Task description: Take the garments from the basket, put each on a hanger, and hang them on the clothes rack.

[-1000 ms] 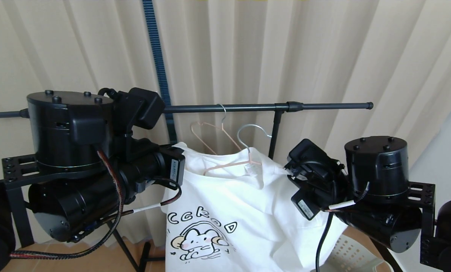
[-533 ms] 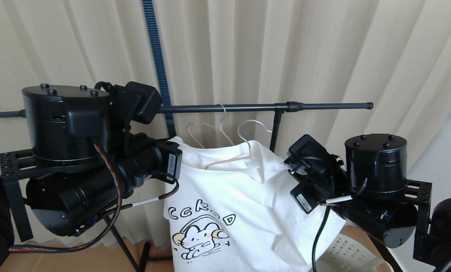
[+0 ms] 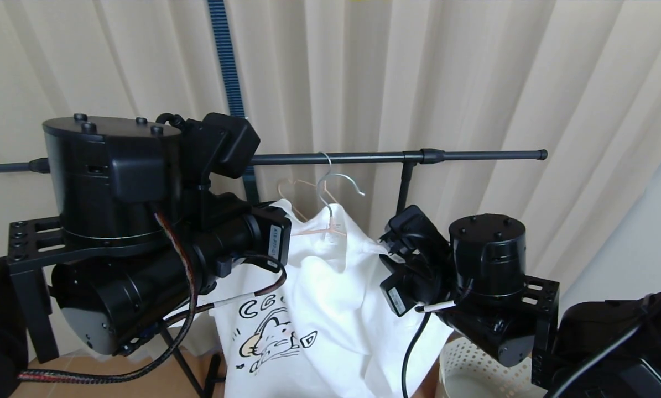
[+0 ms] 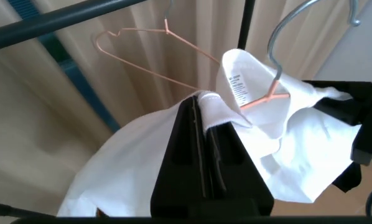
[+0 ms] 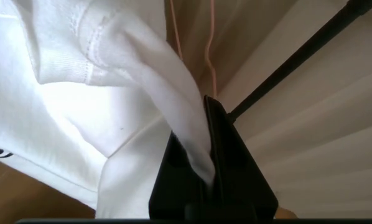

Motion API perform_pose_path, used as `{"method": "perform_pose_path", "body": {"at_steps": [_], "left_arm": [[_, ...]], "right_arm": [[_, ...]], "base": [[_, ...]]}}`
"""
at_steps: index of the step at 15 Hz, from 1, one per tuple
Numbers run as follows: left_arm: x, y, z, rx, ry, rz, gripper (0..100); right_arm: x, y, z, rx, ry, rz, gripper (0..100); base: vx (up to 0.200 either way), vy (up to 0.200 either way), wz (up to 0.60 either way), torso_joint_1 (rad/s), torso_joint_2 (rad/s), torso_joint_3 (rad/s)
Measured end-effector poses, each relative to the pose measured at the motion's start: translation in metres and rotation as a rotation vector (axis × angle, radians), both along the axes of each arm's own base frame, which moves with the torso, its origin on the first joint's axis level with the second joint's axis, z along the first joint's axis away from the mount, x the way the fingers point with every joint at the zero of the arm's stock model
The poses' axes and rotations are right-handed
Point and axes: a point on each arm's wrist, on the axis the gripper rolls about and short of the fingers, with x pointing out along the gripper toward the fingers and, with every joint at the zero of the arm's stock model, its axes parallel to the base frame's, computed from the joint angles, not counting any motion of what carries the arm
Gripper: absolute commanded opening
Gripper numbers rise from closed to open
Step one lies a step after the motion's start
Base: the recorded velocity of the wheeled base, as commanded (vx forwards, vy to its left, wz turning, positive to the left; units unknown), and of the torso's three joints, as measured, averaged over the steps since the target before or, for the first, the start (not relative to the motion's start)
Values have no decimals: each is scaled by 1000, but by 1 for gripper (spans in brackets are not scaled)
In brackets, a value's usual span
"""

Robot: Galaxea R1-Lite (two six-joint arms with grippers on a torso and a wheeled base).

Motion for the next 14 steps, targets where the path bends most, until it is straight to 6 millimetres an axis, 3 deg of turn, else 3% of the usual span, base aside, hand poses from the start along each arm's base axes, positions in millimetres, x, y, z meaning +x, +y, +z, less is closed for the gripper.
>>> {"method": "perform_pose_path", "body": {"at_steps": [4, 9, 14], "left_arm": [[10, 6, -1, 12, -1, 46, 0], [32, 36, -13, 106, 9, 177, 0], [24, 23, -15, 127, 9, 110, 0]], "right_arm": [[0, -6, -3, -35, -4, 1, 0], [7, -35, 32, 22, -96, -76, 0], [12, -36, 48, 85, -176, -114, 0]], "base": [[0, 0, 0, 0, 0, 0], [0, 0, 0, 0, 0, 0], [0, 0, 0, 0, 0, 0]]}}
